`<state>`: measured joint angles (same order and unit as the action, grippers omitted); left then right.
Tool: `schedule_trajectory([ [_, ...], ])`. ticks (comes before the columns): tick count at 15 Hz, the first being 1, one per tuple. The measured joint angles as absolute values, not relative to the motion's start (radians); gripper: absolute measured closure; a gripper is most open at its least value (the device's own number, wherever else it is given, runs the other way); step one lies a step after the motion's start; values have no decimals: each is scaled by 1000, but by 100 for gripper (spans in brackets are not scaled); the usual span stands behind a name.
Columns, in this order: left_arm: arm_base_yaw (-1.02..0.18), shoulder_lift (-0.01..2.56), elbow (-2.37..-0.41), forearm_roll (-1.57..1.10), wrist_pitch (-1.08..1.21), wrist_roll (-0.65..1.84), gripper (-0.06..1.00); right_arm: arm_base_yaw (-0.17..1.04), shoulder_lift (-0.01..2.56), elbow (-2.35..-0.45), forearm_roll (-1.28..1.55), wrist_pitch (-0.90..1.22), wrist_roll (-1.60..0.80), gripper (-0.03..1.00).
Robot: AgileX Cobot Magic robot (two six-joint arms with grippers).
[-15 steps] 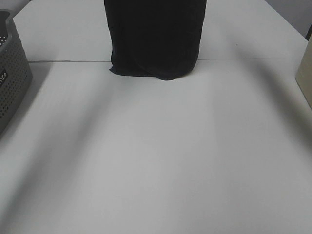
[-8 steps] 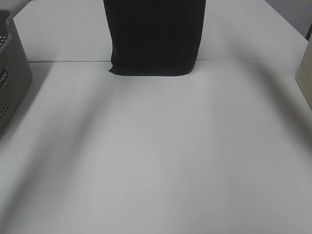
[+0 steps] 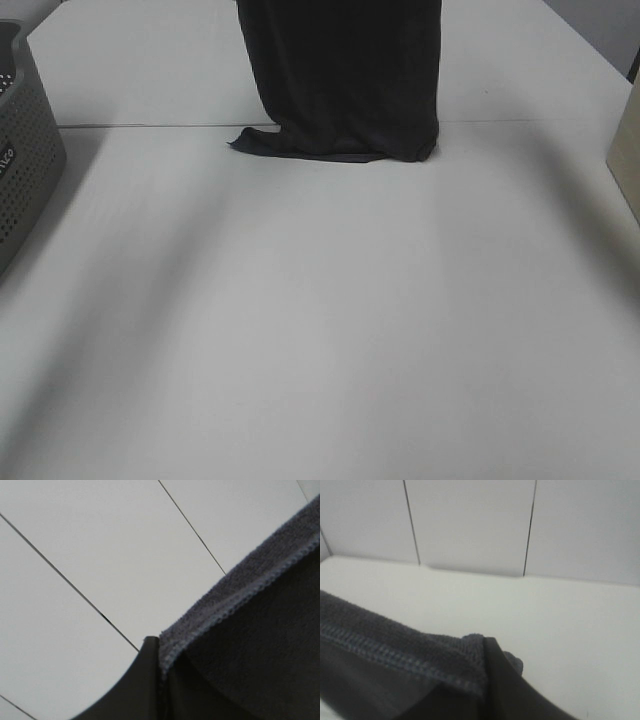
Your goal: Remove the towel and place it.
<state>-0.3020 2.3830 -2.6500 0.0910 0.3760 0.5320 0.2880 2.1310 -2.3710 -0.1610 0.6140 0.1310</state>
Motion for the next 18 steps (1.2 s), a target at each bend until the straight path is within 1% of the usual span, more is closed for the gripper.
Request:
schedule_trajectory([
  [1, -302, 2370, -2650, 91, 439, 514, 94, 288, 2130, -2371, -127, 663, 106, 95],
  [4, -303, 2275, -2650, 75, 813, 345, 94, 288, 2084, -2371, 24, 926, 15, 95],
  [5, -307, 2221, -2650, 52, 993, 258, 94, 289, 2028, -2371, 53, 1086, 12, 95],
  [7, -314, 2164, -2650, 23, 1168, 147, 94, 290, 1992, -2371, 69, 1172, 12, 95],
  [12, -314, 2049, -2639, 0, 1211, 59, 94, 290, 1924, -2369, 145, 1198, 7, 95],
  [13, -314, 1968, -2523, -13, 1211, 38, 94, 290, 1880, -2343, 180, 1199, 0, 95],
  [14, -314, 1940, -2471, -19, 1211, 30, 94, 290, 1863, -2324, 185, 1199, 0, 95],
  [15, -318, 1887, -2366, -29, 1210, 20, 94, 290, 1823, -2274, 196, 1199, -6, 95],
  [18, -367, 1713, -2043, -31, 1208, 0, 94, 290, 1688, -2027, 209, 1206, -7, 95],
])
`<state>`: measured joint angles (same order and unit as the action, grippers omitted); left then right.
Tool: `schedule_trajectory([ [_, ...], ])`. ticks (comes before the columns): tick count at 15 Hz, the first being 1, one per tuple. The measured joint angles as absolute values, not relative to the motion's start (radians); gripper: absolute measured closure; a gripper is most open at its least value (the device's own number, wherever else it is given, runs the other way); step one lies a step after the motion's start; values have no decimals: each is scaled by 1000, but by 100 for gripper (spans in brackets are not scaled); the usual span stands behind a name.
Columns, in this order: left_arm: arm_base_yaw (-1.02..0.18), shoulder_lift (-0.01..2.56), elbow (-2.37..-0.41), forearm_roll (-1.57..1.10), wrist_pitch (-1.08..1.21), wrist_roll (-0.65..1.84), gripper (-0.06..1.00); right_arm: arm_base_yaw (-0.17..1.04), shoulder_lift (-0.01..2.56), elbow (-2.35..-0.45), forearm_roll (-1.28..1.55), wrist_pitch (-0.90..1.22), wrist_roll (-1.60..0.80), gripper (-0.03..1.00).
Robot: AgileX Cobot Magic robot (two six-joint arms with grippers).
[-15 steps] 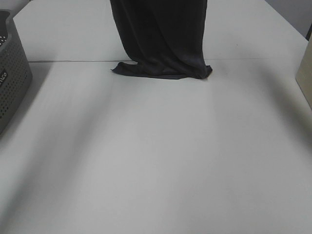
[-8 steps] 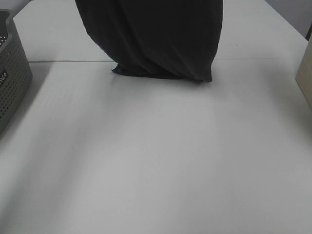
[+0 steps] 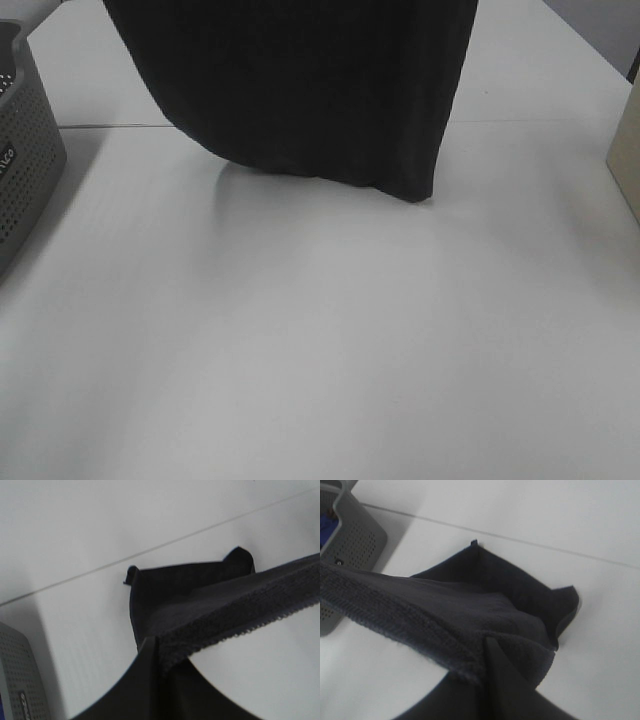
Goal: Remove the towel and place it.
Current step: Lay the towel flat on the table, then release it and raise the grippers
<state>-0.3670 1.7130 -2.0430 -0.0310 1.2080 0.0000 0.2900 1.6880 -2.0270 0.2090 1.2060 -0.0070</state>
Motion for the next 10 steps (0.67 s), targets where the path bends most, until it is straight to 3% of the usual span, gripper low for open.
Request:
schedule_trajectory([
  [3, -458, 1532, -1781, -21, 1199, -77, 94, 290, 1507, -1747, 217, 1207, -9, 95],
  [10, -623, 1304, -1404, 0, 1154, -252, 94, 298, 1229, -1397, 239, 1207, 0, 95],
])
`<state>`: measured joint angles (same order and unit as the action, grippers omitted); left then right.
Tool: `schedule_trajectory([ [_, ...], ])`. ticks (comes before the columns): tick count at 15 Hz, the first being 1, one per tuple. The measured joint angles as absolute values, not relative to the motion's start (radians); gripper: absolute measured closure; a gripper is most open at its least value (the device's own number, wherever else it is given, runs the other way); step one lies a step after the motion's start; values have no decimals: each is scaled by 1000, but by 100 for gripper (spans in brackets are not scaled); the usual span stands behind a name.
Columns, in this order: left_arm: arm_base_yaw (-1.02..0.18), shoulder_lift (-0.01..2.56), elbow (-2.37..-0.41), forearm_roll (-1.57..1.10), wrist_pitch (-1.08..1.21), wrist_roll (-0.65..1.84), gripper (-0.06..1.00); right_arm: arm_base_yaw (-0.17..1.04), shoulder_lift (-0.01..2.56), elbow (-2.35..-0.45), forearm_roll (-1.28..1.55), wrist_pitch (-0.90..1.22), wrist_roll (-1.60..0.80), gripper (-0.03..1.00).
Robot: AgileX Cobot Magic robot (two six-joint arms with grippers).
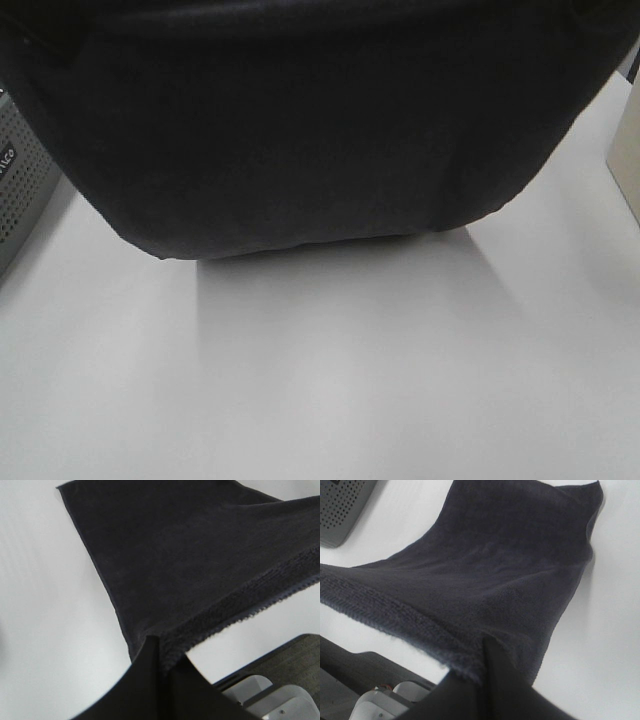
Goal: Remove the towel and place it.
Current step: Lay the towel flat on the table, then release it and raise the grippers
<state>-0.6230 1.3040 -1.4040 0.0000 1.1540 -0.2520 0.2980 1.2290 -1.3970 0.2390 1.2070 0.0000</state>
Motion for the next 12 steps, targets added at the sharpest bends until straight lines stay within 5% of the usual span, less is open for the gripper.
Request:
schedule_trajectory([
  [12, -763, 1056, -895, -346, 1138, -282, 94, 298, 865, -831, 399, 1215, 120, 95],
])
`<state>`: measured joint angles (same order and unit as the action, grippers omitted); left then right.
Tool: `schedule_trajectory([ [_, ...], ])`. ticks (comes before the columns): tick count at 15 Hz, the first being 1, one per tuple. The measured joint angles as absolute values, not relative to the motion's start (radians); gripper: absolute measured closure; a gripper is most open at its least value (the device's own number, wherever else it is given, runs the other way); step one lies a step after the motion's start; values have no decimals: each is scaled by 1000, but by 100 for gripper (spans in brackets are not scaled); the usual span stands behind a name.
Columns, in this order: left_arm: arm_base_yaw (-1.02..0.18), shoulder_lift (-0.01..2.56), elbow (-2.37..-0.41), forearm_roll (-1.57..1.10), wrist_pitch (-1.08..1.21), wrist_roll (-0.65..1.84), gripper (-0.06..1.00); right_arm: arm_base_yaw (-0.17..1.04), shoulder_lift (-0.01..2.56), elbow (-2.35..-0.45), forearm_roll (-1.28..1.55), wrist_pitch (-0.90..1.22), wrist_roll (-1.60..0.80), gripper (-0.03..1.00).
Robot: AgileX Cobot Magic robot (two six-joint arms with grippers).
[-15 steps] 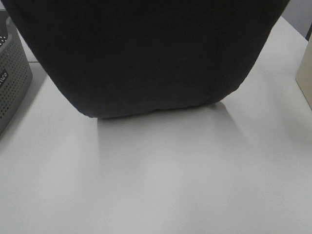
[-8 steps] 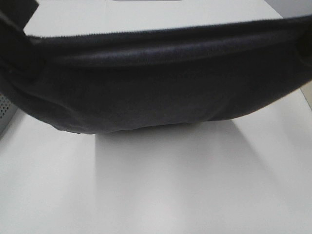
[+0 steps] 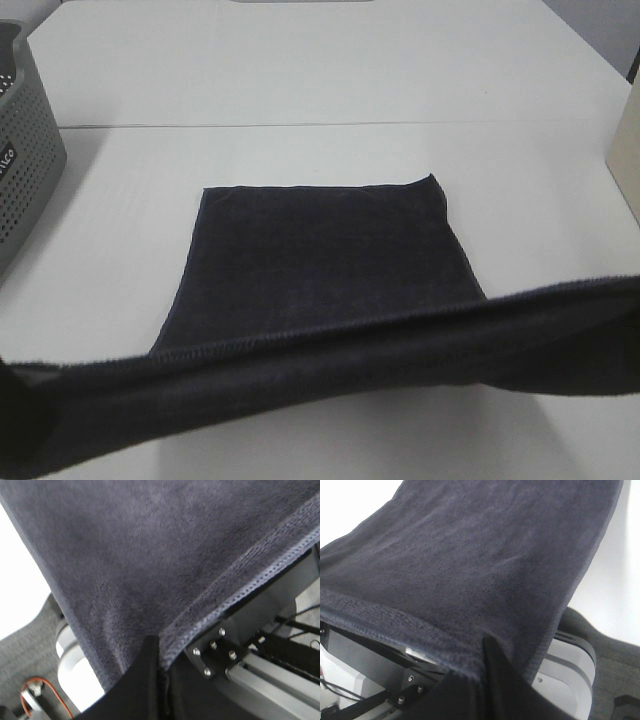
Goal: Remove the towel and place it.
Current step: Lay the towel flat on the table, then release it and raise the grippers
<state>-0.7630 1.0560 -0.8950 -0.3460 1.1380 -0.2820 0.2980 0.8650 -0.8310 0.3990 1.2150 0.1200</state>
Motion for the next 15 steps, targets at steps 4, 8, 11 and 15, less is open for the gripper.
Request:
schedule_trajectory([
  [4, -763, 1056, -768, -403, 1116, -268, 94, 298, 887, -688, 455, 1214, 118, 95],
  [8, -763, 1203, -726, -424, 1114, -190, 94, 297, 1041, -614, 464, 1214, 57, 95],
  [11, -763, 1355, -722, -442, 1071, -102, 94, 295, 1171, -604, 437, 1212, 6, 95],
  [15, -763, 1551, -756, -472, 1062, 11, 94, 289, 1380, -602, 441, 1146, -98, 95],
])
